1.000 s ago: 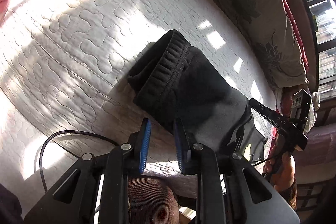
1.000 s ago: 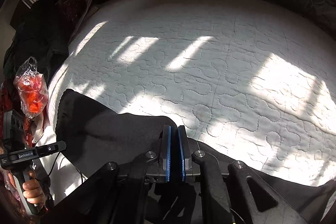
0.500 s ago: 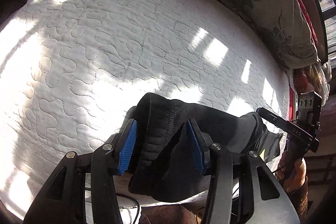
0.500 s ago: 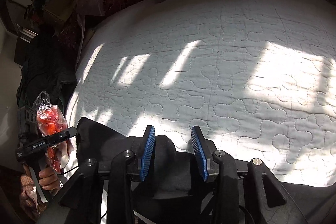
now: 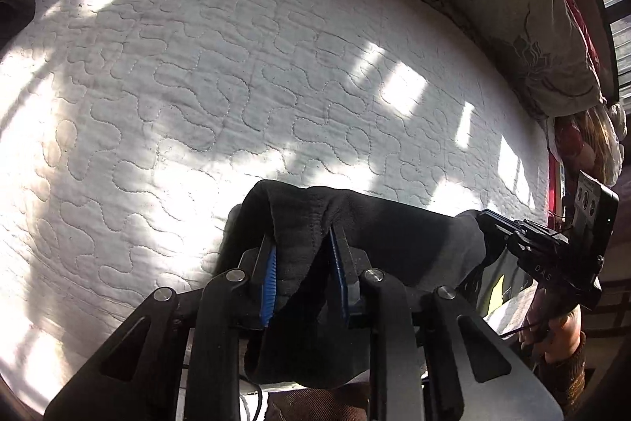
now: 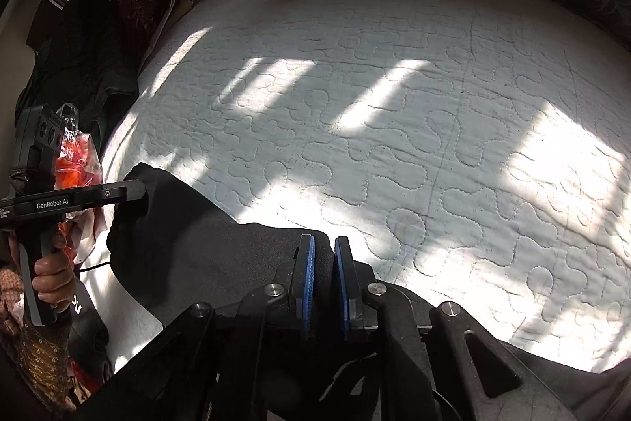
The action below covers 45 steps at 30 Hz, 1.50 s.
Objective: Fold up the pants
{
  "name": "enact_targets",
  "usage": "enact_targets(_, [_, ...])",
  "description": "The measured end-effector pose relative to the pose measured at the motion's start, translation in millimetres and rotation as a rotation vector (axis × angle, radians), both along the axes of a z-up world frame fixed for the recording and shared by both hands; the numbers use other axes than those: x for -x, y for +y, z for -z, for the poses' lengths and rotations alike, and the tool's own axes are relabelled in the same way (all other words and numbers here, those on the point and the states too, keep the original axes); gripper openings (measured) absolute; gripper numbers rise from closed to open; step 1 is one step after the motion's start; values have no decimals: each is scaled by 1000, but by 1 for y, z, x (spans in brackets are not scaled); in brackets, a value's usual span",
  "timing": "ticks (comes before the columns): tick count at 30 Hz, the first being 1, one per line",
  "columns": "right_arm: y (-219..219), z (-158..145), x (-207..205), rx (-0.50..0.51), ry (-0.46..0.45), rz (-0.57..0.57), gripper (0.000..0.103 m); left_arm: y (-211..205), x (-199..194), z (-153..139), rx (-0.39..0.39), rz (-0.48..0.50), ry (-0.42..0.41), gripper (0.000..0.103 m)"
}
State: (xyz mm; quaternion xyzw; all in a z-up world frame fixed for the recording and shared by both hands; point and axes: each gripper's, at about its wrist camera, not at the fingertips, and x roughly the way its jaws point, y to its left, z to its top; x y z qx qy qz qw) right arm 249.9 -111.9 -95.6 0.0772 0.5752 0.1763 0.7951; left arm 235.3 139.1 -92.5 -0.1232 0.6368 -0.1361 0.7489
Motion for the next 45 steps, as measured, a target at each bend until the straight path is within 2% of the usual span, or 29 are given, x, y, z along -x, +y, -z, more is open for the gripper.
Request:
enact_targets(2, [4, -5, 4, 43, -22, -3, 6, 6, 9, -11, -3, -14, -58, 19])
enact_targets(4, [2, -20, 9, 38, -88, 25, 6, 9, 15, -17, -58, -12, -145, 19])
enact_targets(6, [-2, -29, 14, 11, -135, 48, 6, 8, 13, -2, -88, -5, -110, 20])
enact_targets(10, [3, -4, 7, 51, -85, 68, 6, -1, 11, 8, -141, 3, -123, 20])
enact_targets(12, [9, 2, 7, 68, -85, 78, 9, 0, 11, 4, -152, -9, -120, 26])
enact_targets(14, [9, 0, 8, 78, -104, 101, 13, 7, 12, 0, -128, -25, -111, 30])
enact_targets(17, [-2, -14, 15, 49, -139, 146, 25, 24, 20, -12, -76, -85, -111, 39])
enact_targets(18, [-10, -21, 21, 33, -157, 166, 32, 30, 25, -16, -62, -112, -112, 40])
enact_targets(21, [-46, -40, 44, -19, -200, 232, 40, 40, 43, -29, -42, -170, -113, 40])
enact_targets(24, [-99, -47, 79, -25, -198, 317, 41, 29, 71, -33, 58, -166, -85, 44])
enact_targets(29, [-188, -42, 143, 28, -167, 473, 44, -42, 115, -15, 133, -61, -15, 44])
enact_targets(33, [-246, -32, 187, -8, -155, 607, 44, -97, 129, 10, 126, -3, 70, 44])
enact_targets(37, [-278, -20, 207, -61, -132, 681, 47, -117, 131, 24, 149, -44, 130, 44])
enact_targets(40, [-285, -5, 207, -77, -103, 690, 49, -122, 127, 32, 149, -72, 174, 44])
enact_targets(45, [-288, 18, 196, -112, -59, 710, 49, -121, 123, 36, 131, -99, 185, 44])
